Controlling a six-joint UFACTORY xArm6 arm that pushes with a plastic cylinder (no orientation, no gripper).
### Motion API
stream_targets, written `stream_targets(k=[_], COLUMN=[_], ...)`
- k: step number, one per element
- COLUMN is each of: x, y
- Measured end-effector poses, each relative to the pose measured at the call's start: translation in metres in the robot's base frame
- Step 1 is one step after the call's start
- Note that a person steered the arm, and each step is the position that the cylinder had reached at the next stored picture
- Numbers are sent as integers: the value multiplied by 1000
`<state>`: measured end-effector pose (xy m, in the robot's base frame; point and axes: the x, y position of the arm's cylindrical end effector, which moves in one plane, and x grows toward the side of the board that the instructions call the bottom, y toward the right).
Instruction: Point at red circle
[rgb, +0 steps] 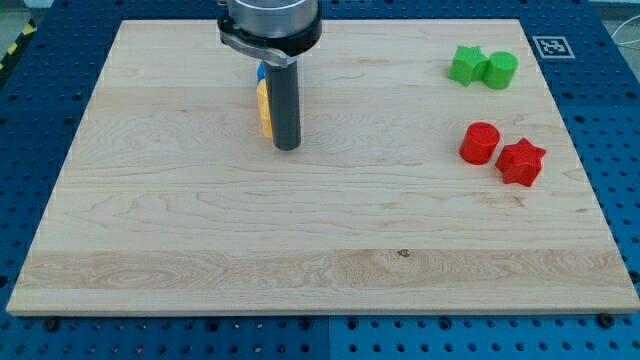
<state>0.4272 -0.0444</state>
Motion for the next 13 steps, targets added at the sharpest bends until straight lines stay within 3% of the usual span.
stream_targets(k=[2, 5, 6, 9, 10, 13], x=[2, 3, 3, -17, -50, -51], y=[6, 130, 145, 94, 100, 233])
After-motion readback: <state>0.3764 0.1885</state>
